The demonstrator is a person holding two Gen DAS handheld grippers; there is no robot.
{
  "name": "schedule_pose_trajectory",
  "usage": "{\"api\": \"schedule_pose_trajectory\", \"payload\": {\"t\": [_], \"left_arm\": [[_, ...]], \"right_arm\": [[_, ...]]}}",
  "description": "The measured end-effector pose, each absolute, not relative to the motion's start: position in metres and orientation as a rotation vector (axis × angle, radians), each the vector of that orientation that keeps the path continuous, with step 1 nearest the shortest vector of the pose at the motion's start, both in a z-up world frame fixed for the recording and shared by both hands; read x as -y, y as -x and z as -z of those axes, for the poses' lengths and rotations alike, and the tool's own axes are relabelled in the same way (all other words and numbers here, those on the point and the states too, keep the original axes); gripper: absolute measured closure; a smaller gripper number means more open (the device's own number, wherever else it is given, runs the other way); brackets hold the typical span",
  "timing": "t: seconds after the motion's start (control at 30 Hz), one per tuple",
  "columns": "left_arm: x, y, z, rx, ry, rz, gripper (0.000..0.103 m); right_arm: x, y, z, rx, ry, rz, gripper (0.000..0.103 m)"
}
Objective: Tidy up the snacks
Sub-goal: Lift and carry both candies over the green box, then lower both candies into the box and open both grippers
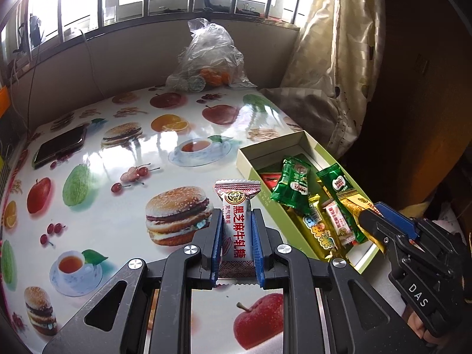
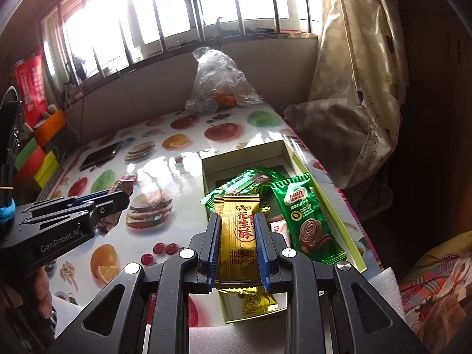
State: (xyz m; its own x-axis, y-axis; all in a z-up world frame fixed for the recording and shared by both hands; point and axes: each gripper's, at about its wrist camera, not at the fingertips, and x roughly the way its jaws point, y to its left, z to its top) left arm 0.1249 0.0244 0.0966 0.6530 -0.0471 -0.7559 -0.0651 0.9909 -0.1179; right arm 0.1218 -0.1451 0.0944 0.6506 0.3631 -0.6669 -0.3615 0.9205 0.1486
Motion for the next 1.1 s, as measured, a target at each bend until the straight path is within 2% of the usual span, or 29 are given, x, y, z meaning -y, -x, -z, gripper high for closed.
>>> {"api": "schedule_pose_trajectory", "payload": {"t": [0.6,1.1], "left_arm": [[0.024,-0.166,-0.087,-0.896,0.136,0.103,0.083],[0.039,-0.194,-0.068,-0.929,0.147,0.145,0.083]], "right_arm": [[0.188,-0.138,-0.079,-0.785,-0.055,-0.330,0.081],[0.185,-0.152,-0.056,-0.837,-0.074,-0.356,0.081]]}}
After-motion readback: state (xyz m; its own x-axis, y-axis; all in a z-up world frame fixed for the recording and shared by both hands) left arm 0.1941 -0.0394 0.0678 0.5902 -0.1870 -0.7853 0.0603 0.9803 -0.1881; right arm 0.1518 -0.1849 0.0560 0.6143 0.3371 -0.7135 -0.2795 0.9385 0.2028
